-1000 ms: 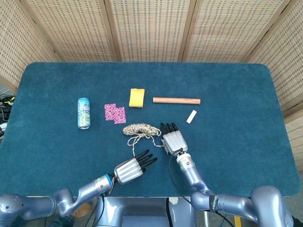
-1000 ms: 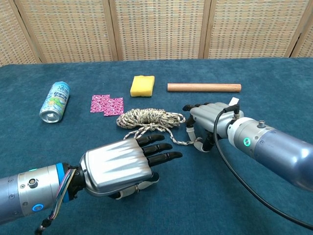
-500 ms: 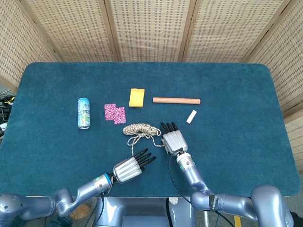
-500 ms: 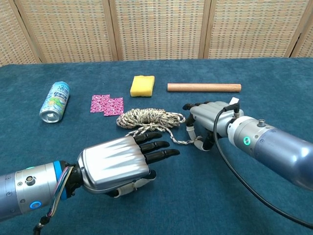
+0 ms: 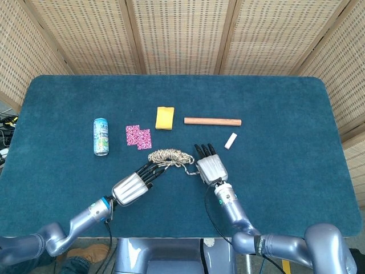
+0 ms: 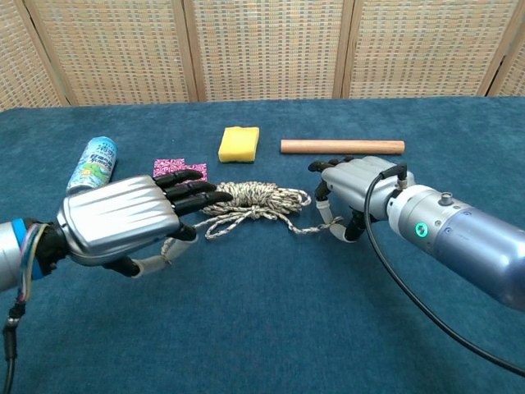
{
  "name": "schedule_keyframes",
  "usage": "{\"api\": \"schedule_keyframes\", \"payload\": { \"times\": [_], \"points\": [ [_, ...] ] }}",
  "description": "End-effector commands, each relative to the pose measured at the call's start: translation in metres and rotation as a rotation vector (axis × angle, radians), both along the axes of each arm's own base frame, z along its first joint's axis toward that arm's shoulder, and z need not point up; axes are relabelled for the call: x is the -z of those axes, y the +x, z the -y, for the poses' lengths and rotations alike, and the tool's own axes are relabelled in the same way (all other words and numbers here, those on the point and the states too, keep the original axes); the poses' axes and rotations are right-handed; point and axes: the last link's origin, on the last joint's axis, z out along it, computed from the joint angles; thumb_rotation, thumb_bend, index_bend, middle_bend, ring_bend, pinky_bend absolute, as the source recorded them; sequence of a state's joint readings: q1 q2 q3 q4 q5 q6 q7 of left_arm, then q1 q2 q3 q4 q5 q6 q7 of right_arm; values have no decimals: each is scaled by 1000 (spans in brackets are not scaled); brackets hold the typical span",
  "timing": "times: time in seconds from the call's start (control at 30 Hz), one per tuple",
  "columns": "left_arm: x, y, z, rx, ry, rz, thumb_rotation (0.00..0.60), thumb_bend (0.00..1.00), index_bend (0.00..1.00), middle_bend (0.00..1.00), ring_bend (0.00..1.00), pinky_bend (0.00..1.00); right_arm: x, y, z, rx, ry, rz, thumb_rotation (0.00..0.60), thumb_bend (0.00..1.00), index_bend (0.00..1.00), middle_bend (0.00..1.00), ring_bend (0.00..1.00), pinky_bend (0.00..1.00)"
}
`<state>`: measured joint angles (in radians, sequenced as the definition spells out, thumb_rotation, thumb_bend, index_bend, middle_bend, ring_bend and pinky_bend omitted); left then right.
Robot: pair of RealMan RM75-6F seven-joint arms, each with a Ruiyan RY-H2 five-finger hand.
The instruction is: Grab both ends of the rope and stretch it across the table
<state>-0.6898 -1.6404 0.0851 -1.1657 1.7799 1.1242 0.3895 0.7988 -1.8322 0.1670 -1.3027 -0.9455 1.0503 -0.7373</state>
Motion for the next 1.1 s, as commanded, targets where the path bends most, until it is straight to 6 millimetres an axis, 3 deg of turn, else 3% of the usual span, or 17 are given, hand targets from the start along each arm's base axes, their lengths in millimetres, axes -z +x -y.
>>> {"api": "schedule_keyframes", "payload": {
  "times": [0.03, 0.4, 0.47, 0.7, 0.9, 1.1],
  "points": [
    [-17, -17, -8, -22, 47, -23, 600, 490, 655, 0, 0, 0, -4, -2, 2, -26, -28, -28, 600, 492, 660, 0, 0, 0],
    [-64, -74, -30, -146, 161, -65, 600, 507, 661, 0, 0, 0, -25, -16, 9, -35, -98, -55, 600, 496, 664, 0, 0, 0],
    [-76, -93, -33, -189, 192, -88, 600, 506, 662, 0, 0, 0, -36, -27, 11, -25, -130, -80, 600, 497, 665, 0, 0, 0],
    [-94, -128, -28, -268, 255, -69, 600, 534, 664, 0, 0, 0, -67, -57, 14, 4, -194, -117, 600, 497, 664, 0, 0, 0],
    [-108, -147, -28, -328, 281, -38, 600, 535, 664, 0, 0, 0, -87, -79, 12, 28, -222, -143, 600, 498, 664, 0, 0, 0],
    [-106, -151, -25, -350, 270, -9, 600, 535, 664, 0, 0, 0, -90, -91, 7, 46, -215, -144, 600, 498, 664, 0, 0, 0]
  ]
}}
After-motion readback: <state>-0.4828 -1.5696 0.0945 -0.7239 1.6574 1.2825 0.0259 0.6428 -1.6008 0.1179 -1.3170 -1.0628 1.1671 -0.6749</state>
